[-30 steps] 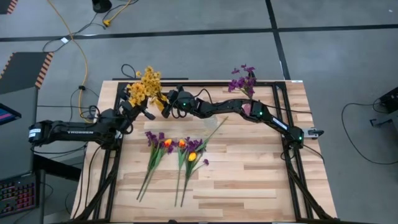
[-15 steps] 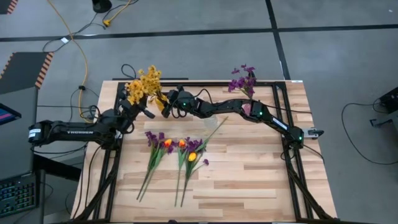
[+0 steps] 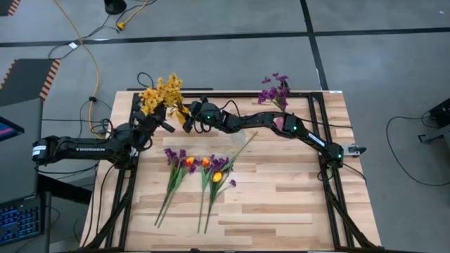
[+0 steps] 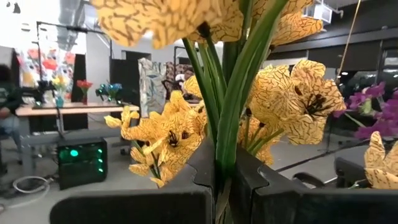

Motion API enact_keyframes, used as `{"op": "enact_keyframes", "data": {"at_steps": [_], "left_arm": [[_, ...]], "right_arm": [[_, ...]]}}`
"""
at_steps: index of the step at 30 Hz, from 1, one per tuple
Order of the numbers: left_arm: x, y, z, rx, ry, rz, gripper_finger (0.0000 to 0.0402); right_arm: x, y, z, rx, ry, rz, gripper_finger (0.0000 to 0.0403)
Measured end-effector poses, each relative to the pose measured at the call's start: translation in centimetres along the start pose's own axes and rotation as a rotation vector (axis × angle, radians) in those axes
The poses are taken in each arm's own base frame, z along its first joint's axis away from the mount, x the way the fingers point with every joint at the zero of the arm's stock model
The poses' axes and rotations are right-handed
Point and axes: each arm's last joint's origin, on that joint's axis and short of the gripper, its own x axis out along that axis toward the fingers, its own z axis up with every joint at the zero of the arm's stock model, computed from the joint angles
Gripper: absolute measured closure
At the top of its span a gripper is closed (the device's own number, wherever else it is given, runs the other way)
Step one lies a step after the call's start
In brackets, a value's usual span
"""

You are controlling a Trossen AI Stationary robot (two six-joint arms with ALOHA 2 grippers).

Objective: Sort flowers into vase by color
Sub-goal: Put the yellow flowers into the yellow vase

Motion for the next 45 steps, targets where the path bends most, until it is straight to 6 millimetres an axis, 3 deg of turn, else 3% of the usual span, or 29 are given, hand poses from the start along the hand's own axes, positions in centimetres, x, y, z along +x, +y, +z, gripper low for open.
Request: {"op": "enact_keyframes", "data": {"at_steps": [8, 23, 30, 45], "left_arm": [[0.0, -0.1, -0.3, -0.065, 0.023, -0.022, 0.0401], [0.0, 0.2, -0.4, -0.053, 0.039, 0.097, 0.0401], [0.3, 0.4, 0.6, 0.047, 0.048, 0.221, 0.0401], [0.6, 0.1, 0.5, 0.052, 0.094, 0.206, 0.0401]], "right_arm": [[0.0, 0.0, 0.0, 0.000, 0.000, 0.002, 0.0216], [-0.1, 0.3, 0.0, -0.001, 0.000, 0.007, 0.0216], [-0.1, 0.5, 0.0, -0.003, -0.001, 0.017, 0.0216], [-0.1, 0.8, 0.0, -0.003, 0.000, 0.028, 0.0216]]}}
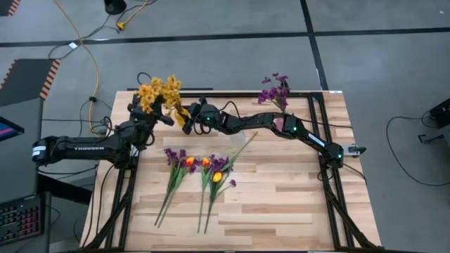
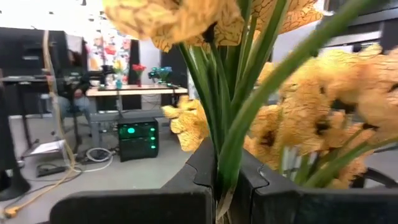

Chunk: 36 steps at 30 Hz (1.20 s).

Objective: Sort flowers into vase by color
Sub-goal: Put the yellow flowers into the yellow vase

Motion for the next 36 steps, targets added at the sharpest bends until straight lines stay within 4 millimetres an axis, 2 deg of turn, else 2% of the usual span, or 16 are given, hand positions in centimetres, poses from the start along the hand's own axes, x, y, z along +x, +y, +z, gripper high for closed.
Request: {"op": "enact_keyframes", "data": {"at_steps": [16, 27, 36], "left_arm": [[-0.03, -0.28, -0.48, 0.012, 0.032, -0.077, 0.0401], [0.31, -0.80, 0.20, 0.056, 0.148, -0.101, 0.0401], [0.17, -0.85, -0.46, 0.012, 0.227, -0.145, 0.0401]], "right_arm": [[0.00, 0.01, 0.00, -0.002, 0.000, -0.003, 0.0216], [0.00, 0.01, 0.00, 0.000, 0.000, -0.005, 0.0216], [0.00, 0.00, 0.00, -0.001, 0.000, -0.006, 0.0216]]}}
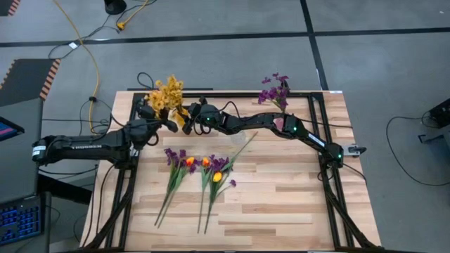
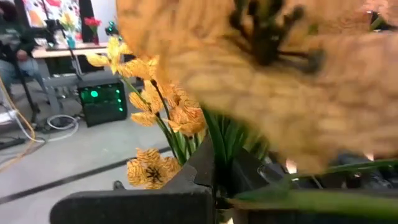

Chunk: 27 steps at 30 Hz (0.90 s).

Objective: Sort flowers into vase by color
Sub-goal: Put the yellow flowers into the yellow vase

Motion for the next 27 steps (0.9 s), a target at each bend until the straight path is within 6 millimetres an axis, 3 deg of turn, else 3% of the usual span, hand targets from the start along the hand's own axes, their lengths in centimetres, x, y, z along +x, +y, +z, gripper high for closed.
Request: {"op": "enact_keyframes", "data": {"at_steps": [17, 27], "left_arm": [[-0.1, 0.2, -1.6, -0.032, 0.136, -0.018, 0.0401], [0.0, 0.1, -1.2, 0.049, 0.097, -0.045, 0.0378]], "right_arm": [[0.0, -0.3, 0.0, 0.002, 0.000, -0.018, 0.0216], [0.0, -0.2, 0.0, 0.001, 0.000, -0.012, 0.0216]]}}
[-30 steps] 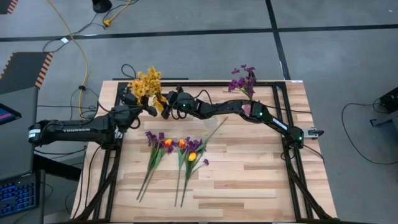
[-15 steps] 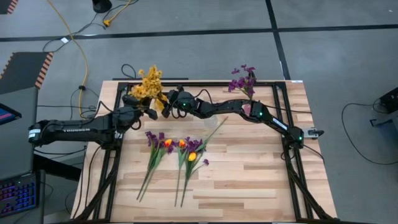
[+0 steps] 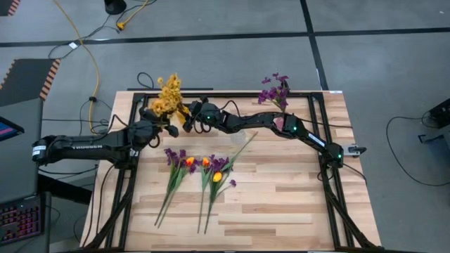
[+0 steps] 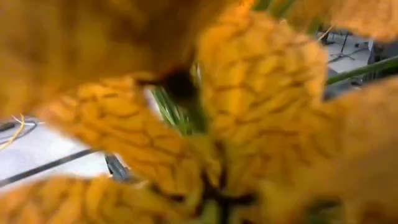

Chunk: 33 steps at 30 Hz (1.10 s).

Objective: Sort flowers into vase by color
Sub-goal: Put the yellow flowers into the yellow vase

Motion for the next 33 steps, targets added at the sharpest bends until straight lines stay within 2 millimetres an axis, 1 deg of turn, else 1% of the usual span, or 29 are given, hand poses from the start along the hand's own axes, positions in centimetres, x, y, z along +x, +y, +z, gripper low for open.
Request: {"op": "enact_keyframes", "data": {"at_steps": [5, 13, 22, 28, 33], "left_arm": [[0.07, 0.15, -0.50, 0.041, 0.022, 0.033, 0.0344], [0.05, 0.11, -0.29, 0.027, 0.010, 0.028, 0.0277], [0.01, 0.13, -0.22, 0.048, 0.010, 0.030, 0.0242], [-0.07, 0.19, -0.13, 0.076, 0.006, 0.032, 0.0207], [-0.57, 0.57, 0.33, 0.059, -0.021, 0.019, 0.0183]], "right_arm": [[-0.04, 0.24, 0.01, 0.001, -0.001, 0.020, 0.0216], [-0.06, 0.40, 0.01, 0.000, -0.001, 0.029, 0.0216], [-0.06, 0.34, 0.00, 0.000, 0.000, 0.021, 0.0216], [-0.05, 0.28, -0.01, 0.000, 0.000, 0.015, 0.0215], [-0.05, 0.28, 0.00, 0.000, 0.000, 0.013, 0.0207]]}}
